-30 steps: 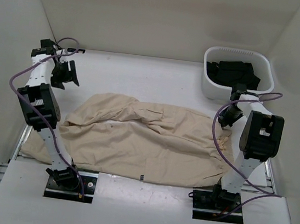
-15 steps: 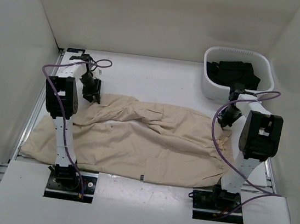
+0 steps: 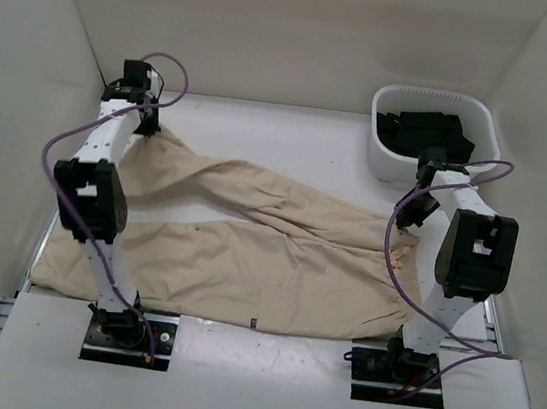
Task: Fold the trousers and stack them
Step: Flatten the trousers out
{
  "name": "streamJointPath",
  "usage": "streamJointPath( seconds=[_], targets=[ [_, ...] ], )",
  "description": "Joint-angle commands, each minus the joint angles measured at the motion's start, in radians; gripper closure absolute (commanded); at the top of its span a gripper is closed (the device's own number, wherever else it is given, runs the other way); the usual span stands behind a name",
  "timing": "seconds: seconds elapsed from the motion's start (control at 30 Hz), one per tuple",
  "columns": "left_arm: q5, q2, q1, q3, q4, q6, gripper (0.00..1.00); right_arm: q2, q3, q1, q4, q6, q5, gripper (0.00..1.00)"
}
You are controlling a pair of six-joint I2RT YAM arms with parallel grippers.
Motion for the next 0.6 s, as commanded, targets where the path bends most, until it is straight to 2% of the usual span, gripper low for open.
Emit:
streamJointPath(
  seconds=[0.0, 0.13, 0.17, 0.23, 0.3, 0.33, 0.4, 0.5, 0.57],
  targets=[
    [-0.100, -0.282, -0.036, -0.096, 0.230, 0.008, 0.86, -0.061, 0.008, 0.028, 0.008, -0.007, 0.021, 1.00],
    [-0.085, -0.357, -0.075, -0.440, 0.176, 0.008, 0.86, -0.070, -0.025, 0.051, 0.027, -0.007, 0.021, 1.00],
    [-0.072, -0.357, -0.075, -0.560, 0.167, 0.008, 0.82, -0.070, -0.038, 0.063, 0.027, -0.007, 0.021, 1.00],
    [-0.040, -0.371, -0.084, -0.662, 0.156, 0.008, 0.71, -0.070, -0.047, 0.072, 0.036, -0.007, 0.021, 1.00],
    [0.013, -0.380, -0.084, -0.744, 0.100, 0.008, 0.66, -0.061, -0.048, 0.072, 0.027, -0.007, 0.034, 1.00],
    [0.049, -0.369, -0.084, -0.744, 0.055, 0.008, 0.60, -0.061, -0.048, 0.072, 0.027, -0.007, 0.048, 1.00],
    [0.154, -0.349, -0.073, -0.744, -0.037, 0.008, 0.42, -0.061, -0.048, 0.072, 0.002, -0.007, 0.099, 1.00],
    [0.178, -0.348, 0.000, -0.683, -0.124, 0.008, 0.28, -0.082, -0.038, 0.072, -0.007, -0.007, 0.152, 1.00],
    [0.187, -0.371, 0.043, -0.626, -0.138, 0.008, 0.24, -0.098, -0.038, 0.063, -0.007, -0.016, 0.162, 1.00]
  ],
)
